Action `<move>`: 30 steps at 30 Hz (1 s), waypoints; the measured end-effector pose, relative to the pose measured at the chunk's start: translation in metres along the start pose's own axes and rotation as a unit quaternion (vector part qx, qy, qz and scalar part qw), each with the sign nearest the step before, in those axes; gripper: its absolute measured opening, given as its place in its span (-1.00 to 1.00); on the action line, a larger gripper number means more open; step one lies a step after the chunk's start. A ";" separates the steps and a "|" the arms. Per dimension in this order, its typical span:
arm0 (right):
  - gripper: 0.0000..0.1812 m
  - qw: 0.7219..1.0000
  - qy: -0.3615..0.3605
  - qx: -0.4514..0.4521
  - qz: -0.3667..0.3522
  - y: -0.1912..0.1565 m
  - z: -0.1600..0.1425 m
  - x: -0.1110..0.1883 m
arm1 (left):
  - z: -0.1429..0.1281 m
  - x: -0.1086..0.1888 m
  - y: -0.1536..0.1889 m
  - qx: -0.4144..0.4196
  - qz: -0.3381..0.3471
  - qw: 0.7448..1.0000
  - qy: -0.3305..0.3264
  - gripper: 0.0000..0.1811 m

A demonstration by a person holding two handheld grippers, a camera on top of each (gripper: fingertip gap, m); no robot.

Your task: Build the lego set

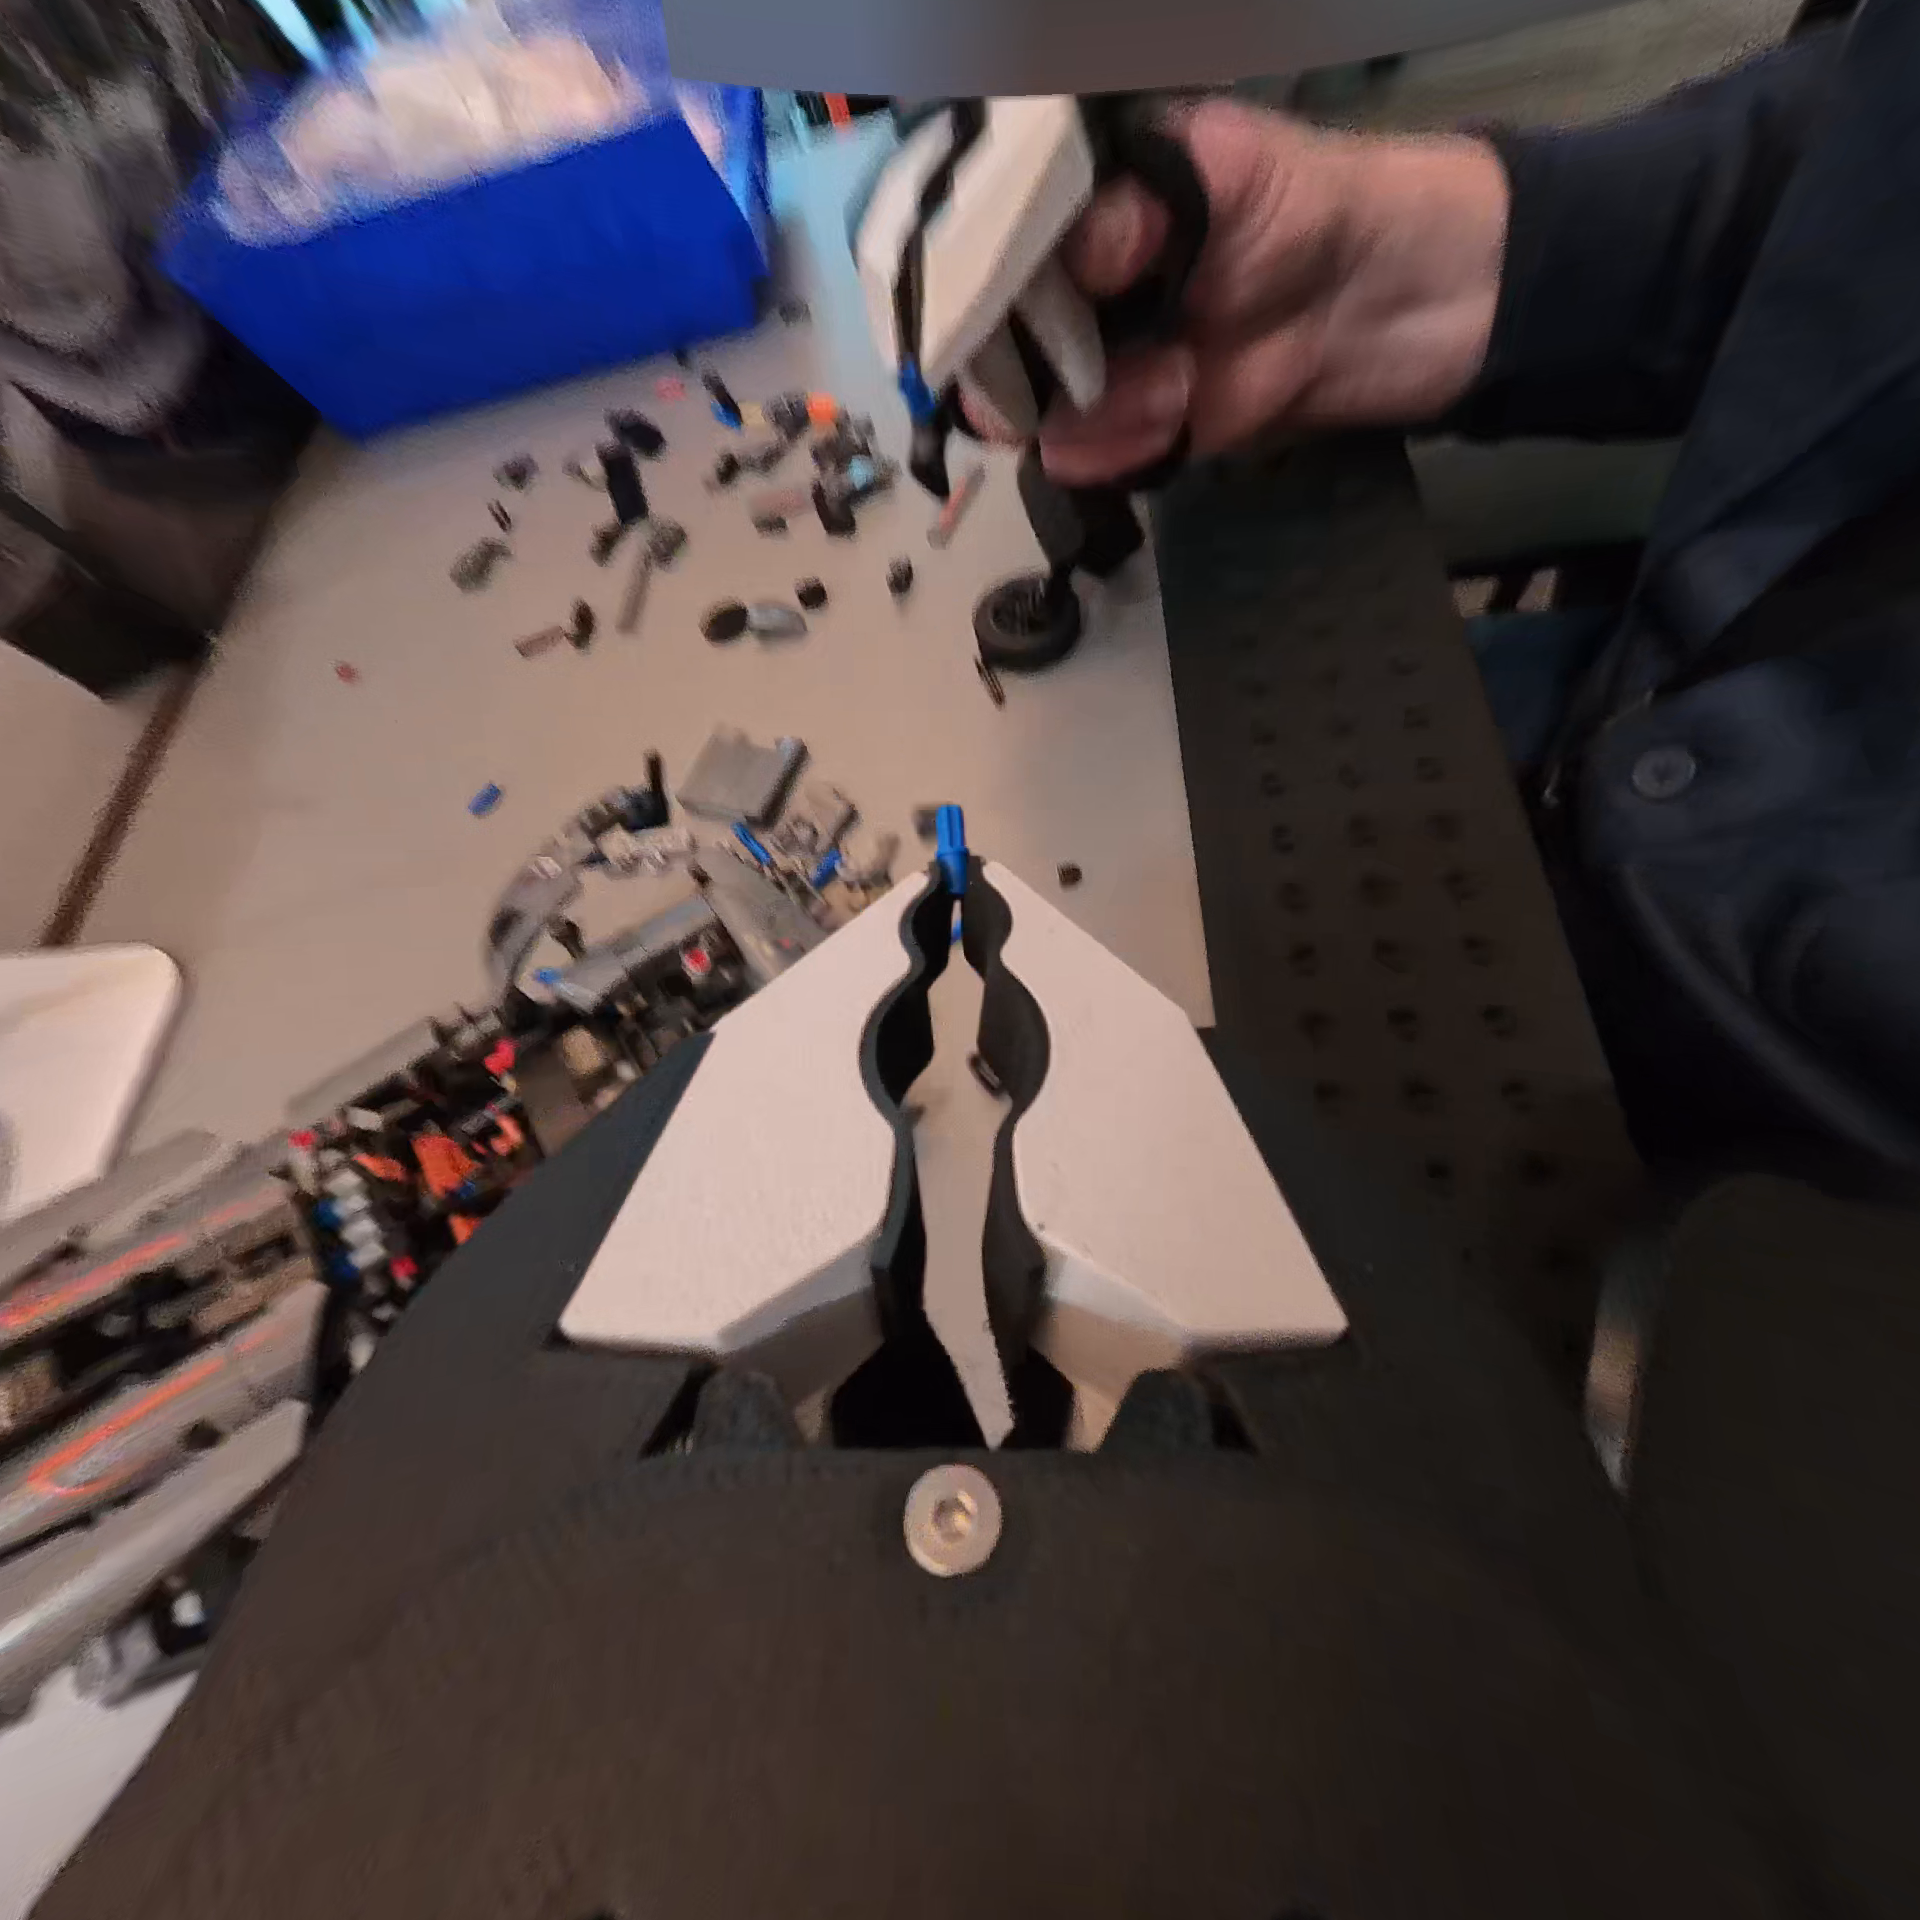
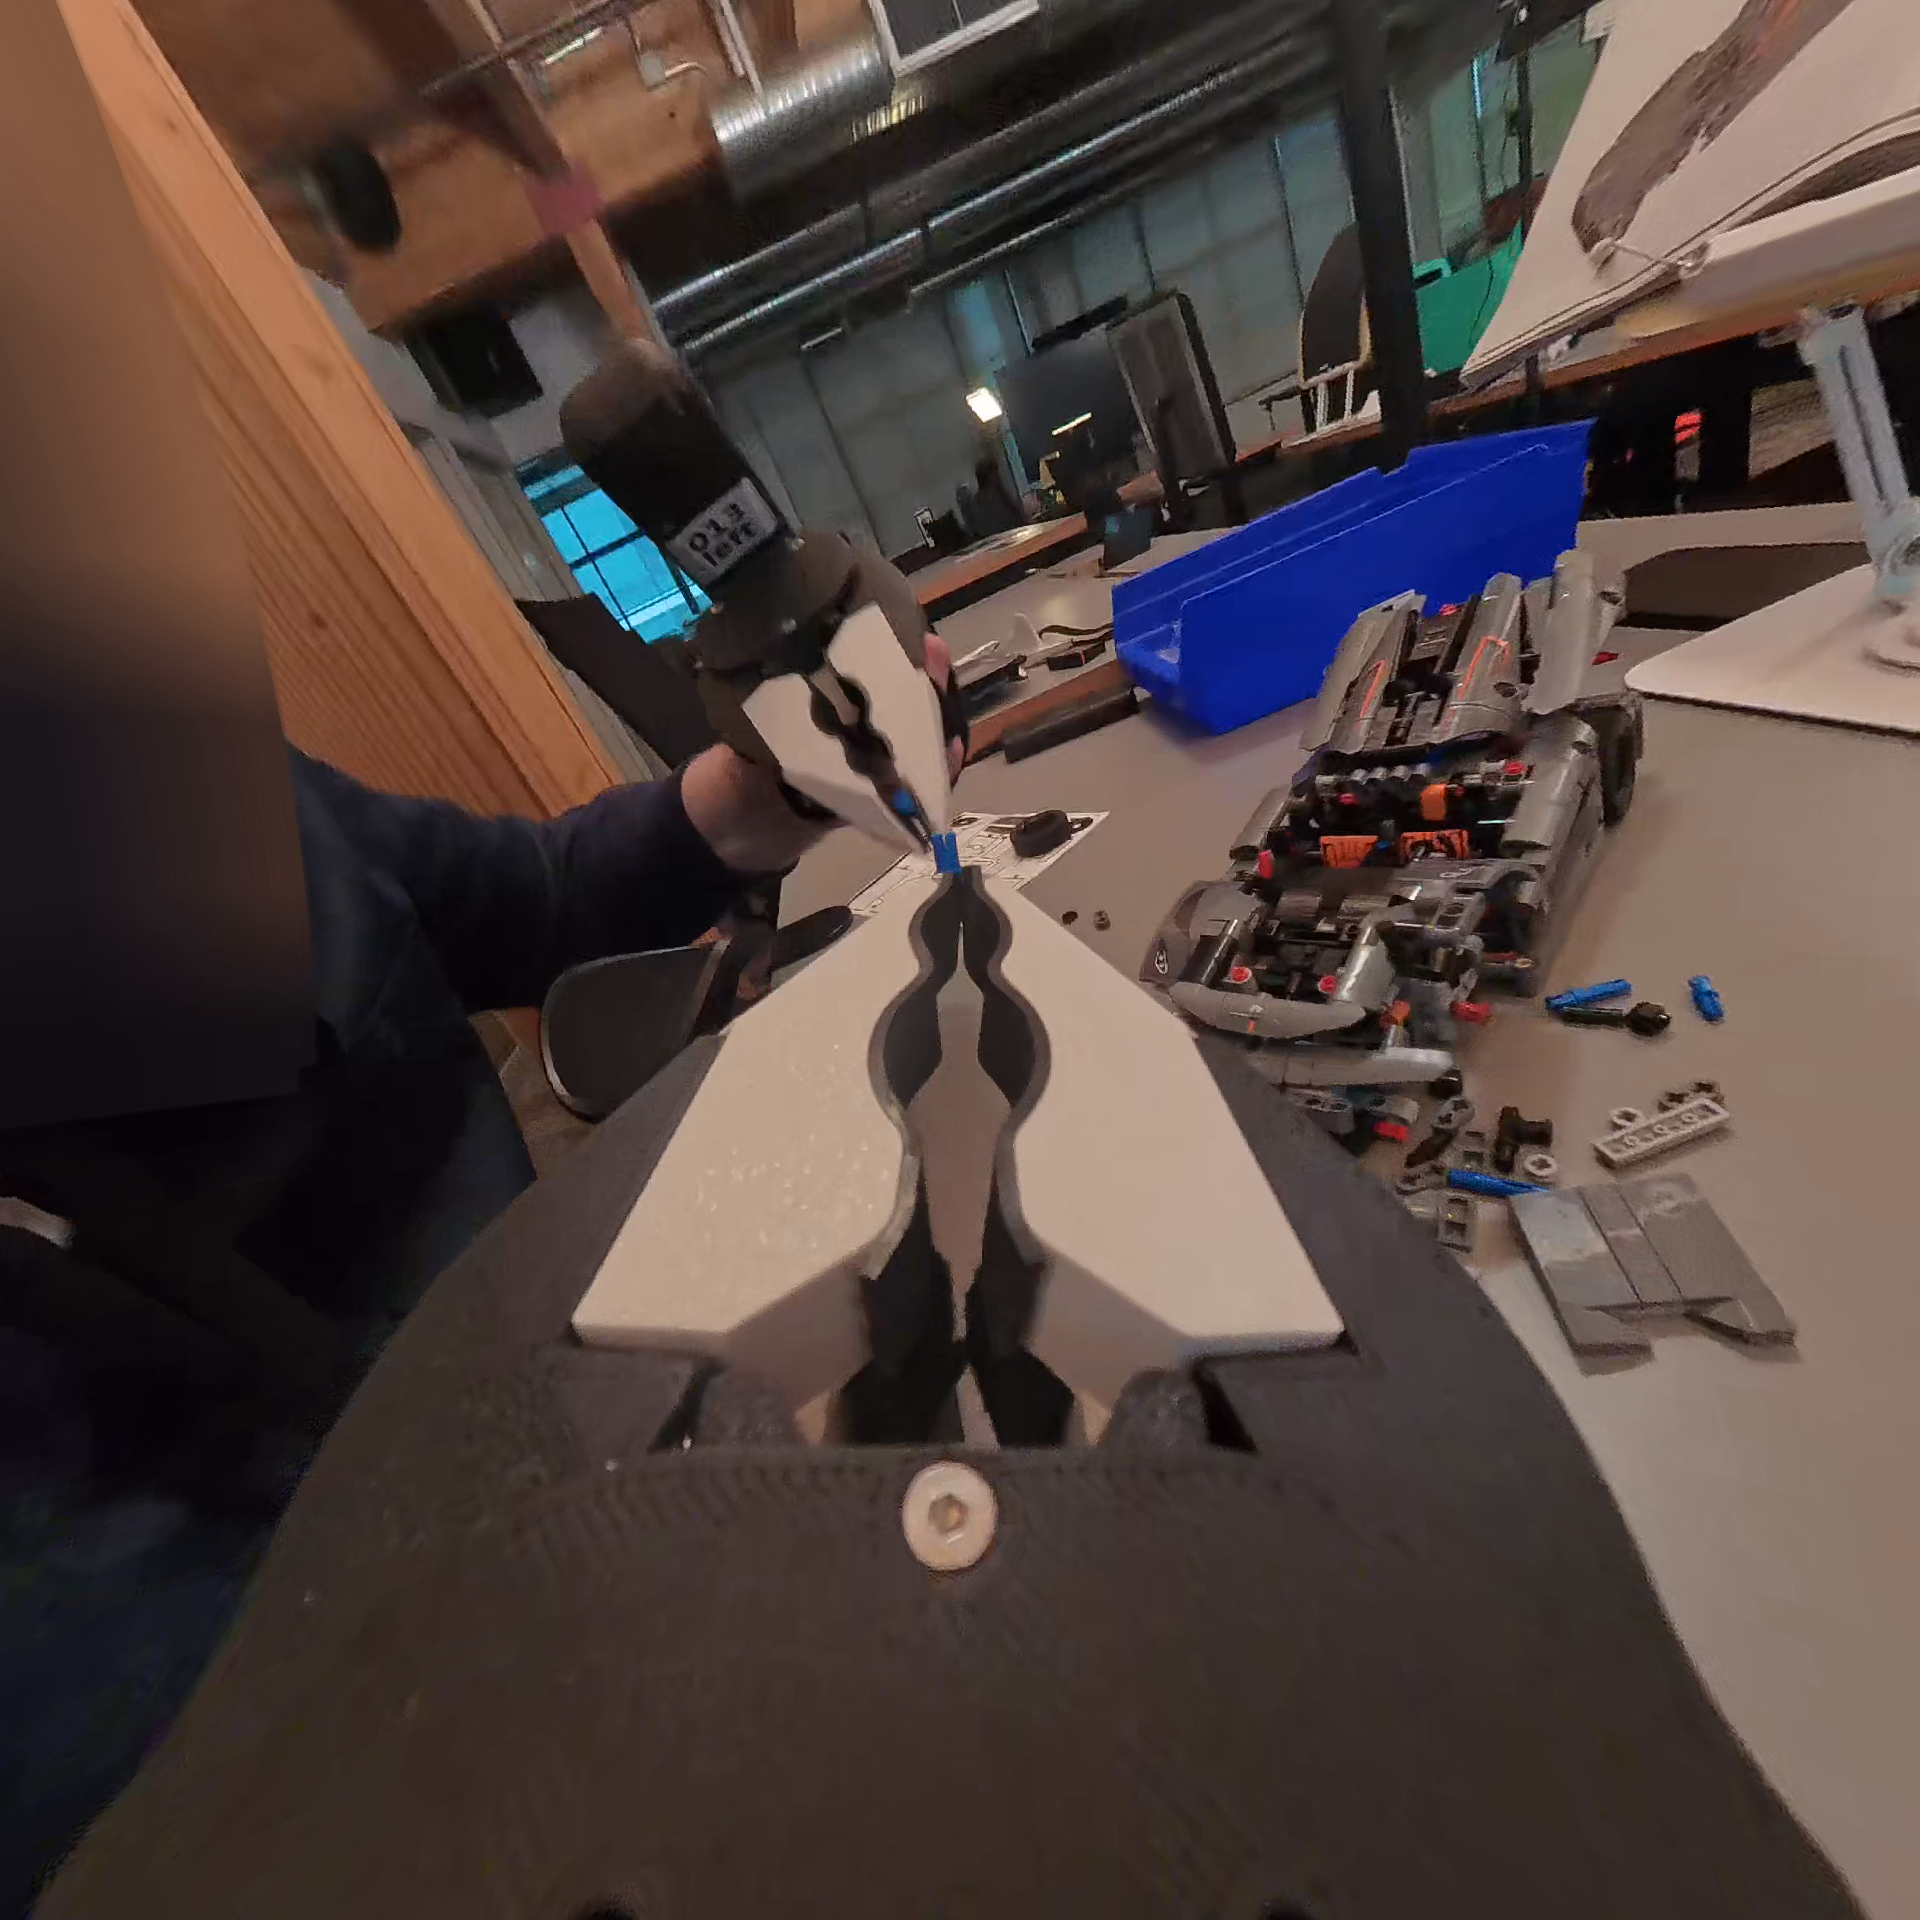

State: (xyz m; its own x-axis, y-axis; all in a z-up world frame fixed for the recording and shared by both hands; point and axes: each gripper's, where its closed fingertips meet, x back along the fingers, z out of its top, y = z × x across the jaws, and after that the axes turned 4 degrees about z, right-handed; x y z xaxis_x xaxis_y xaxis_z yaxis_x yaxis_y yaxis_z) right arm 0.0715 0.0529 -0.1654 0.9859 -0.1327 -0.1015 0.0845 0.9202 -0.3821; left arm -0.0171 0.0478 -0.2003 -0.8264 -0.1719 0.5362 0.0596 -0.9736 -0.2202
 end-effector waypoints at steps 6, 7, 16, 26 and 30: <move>-1.00 0.998 -0.049 -0.019 -0.018 0.012 -0.022 -0.001 | -0.061 -0.031 0.015 -0.014 -0.018 0.991 -0.134 -0.99; -1.00 0.998 -0.052 -0.019 -0.020 0.012 -0.023 -0.001 | -0.074 -0.034 0.017 -0.018 -0.017 0.987 -0.162 -0.99; -1.00 0.995 -0.080 -0.056 -0.028 0.022 -0.038 -0.003 | -0.097 -0.047 0.028 -0.032 -0.022 0.982 -0.182 -0.75; -1.00 0.990 -0.134 -0.019 -0.034 0.015 -0.047 -0.014 | -0.034 -0.044 0.010 -0.012 0.011 0.997 -0.077 -0.66; -1.00 0.978 -0.192 0.058 -0.050 0.008 -0.055 -0.027 | 0.004 -0.052 0.011 -0.010 -0.002 0.999 -0.037 -0.76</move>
State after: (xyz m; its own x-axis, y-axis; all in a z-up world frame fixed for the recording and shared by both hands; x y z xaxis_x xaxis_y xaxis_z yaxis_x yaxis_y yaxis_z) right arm 0.0372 0.0434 -0.2161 0.9514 -0.0965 0.2923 0.1769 0.9485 -0.2627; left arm 0.0282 0.0456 -0.2275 -0.7830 -0.1784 0.5958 0.0443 -0.9715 -0.2327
